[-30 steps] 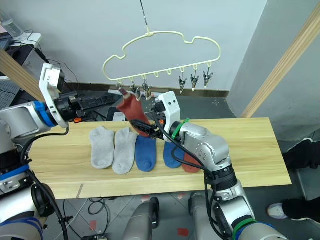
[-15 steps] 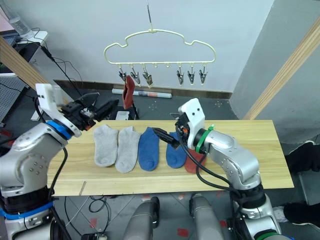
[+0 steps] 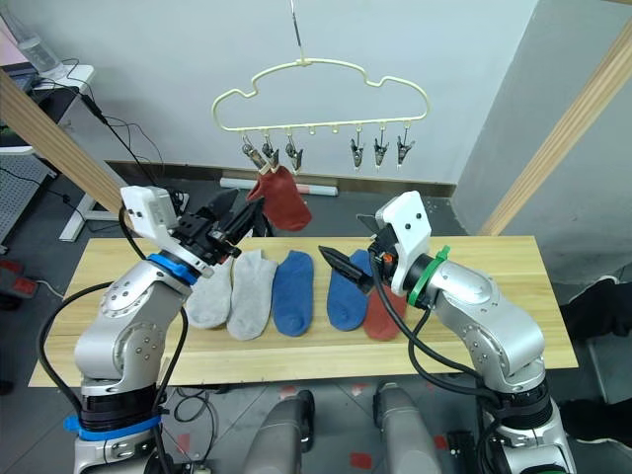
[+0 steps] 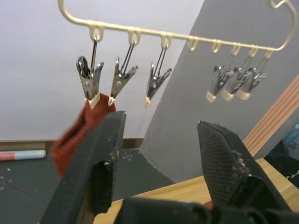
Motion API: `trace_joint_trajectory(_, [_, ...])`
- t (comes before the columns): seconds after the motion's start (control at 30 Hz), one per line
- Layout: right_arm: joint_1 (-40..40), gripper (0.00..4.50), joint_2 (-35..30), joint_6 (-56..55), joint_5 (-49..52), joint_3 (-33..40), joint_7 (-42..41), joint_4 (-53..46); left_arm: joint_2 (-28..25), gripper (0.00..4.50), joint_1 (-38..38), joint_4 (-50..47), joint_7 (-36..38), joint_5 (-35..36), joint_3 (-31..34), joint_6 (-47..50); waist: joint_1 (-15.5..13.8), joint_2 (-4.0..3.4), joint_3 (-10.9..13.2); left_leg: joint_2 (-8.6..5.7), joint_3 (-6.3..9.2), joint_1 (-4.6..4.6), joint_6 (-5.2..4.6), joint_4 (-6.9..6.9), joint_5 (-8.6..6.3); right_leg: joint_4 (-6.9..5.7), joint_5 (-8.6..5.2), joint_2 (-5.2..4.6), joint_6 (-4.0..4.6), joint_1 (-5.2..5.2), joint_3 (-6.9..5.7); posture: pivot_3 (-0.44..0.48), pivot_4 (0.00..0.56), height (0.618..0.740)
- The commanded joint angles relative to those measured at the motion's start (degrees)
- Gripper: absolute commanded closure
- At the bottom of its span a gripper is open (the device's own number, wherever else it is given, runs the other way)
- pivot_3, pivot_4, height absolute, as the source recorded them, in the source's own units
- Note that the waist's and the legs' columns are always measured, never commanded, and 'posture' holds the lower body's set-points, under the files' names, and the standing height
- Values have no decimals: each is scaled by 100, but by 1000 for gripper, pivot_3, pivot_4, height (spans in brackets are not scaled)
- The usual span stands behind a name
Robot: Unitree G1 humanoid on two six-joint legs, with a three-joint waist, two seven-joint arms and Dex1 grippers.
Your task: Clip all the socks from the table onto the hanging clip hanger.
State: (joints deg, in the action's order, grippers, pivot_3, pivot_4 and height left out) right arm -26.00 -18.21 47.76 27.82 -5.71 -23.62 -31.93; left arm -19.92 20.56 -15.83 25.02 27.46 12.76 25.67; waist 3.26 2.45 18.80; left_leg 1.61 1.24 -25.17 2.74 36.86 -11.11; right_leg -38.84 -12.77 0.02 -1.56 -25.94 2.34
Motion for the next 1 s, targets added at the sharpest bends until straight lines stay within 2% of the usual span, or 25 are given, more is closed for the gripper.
trace_joint_trajectory(0.03, [-169, 0, 48, -171, 38, 6, -2, -231, 59, 1809, 272, 194, -101, -184, -69, -354, 0, 0, 0, 0, 0, 0, 0, 3, 0, -1, 0, 4, -1, 0, 0, -77, 281, 740])
trace_joint_trajectory(0.37, [-697, 0, 180, -388, -51, -39, -11, -143, 275, 1809, 843, 1559, -46, -641, -254, -1262, 4, 0, -1, 3, 5, -1, 0, 7, 0, -4, 2, 8, 0, 1, -5, -89, 280, 740])
trace_joint_trajectory(0.73, [-767, 0, 256, -546, -172, -90, 112, -99, 439, 1809, 1620, 2861, 53, -913, -328, -2117, 7, 0, -1, 0, 4, -1, -1, 9, 0, -3, 3, 6, -1, 5, -4, -109, 280, 740])
trace_joint_trajectory(0.83, [-771, 0, 258, -523, -184, -77, 146, -108, 460, 2396, 1710, 3027, 66, -902, -327, -2202, 10, 0, -1, 1, 5, -1, -1, 9, 0, -3, 3, 6, -1, 5, -5, -115, 278, 740])
trace_joint_trajectory(0.9, [-793, 0, 251, -515, -184, -60, 157, -83, 477, 2989, 1770, 3137, 74, -906, -334, -2236, 15, 0, -1, 1, 4, 0, -1, 9, 0, -3, 3, 6, -1, 5, -4, -118, 285, 740])
trace_joint_trajectory(1.0, [-809, 0, 251, -486, -183, -24, 202, -73, 511, 2989, 1848, 3258, 79, -898, -345, -2290, 19, 0, -1, 1, 5, -1, 0, 9, 0, -4, 3, 6, -1, 5, -4, -121, 285, 740])
